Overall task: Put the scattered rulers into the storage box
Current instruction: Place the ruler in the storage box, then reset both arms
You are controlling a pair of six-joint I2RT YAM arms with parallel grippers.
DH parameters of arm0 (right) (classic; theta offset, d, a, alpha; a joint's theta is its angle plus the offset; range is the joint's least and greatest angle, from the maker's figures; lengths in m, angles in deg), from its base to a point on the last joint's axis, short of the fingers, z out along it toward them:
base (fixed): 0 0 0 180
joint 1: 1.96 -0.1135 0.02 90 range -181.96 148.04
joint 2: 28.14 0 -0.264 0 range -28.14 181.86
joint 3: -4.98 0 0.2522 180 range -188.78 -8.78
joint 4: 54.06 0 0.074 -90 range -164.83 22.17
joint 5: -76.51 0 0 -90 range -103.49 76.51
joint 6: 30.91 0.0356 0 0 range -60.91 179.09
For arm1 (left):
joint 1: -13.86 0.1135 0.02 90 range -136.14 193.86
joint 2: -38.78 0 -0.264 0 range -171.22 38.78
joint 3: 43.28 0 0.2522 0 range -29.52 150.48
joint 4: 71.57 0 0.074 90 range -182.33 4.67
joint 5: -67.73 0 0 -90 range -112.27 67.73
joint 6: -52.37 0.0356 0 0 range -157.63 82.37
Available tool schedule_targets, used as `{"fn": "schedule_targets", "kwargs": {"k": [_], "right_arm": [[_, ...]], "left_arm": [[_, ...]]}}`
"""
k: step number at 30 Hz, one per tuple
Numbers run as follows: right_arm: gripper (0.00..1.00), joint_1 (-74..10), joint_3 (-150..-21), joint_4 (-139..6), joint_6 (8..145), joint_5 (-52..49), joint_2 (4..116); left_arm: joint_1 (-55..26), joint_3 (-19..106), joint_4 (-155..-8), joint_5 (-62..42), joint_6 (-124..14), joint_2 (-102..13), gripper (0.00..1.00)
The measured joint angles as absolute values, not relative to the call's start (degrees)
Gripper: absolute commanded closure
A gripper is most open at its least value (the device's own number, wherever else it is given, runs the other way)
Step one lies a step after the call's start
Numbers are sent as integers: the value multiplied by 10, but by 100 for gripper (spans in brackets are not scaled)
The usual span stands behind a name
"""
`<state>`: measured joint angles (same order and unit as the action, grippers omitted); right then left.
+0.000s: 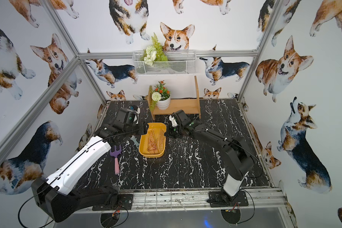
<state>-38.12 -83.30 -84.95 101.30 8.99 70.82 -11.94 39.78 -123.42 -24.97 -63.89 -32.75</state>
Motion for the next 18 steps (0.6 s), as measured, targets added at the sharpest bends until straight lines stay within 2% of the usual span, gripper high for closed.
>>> {"fn": "schedule_targets", "kwargs": {"k": [10, 13, 18], "right_arm": [[99, -418, -975, -895, 995, 75, 847], [87, -420, -1001, -909, 990, 71, 869], [59, -421, -1025, -928, 977, 56, 879]], "left_arm": [[-38, 322, -1227, -197, -645, -241, 37], [-18, 306, -1227, -189, -649, -224, 35], [-5, 291, -1229, -175, -649, -207, 30]]}}
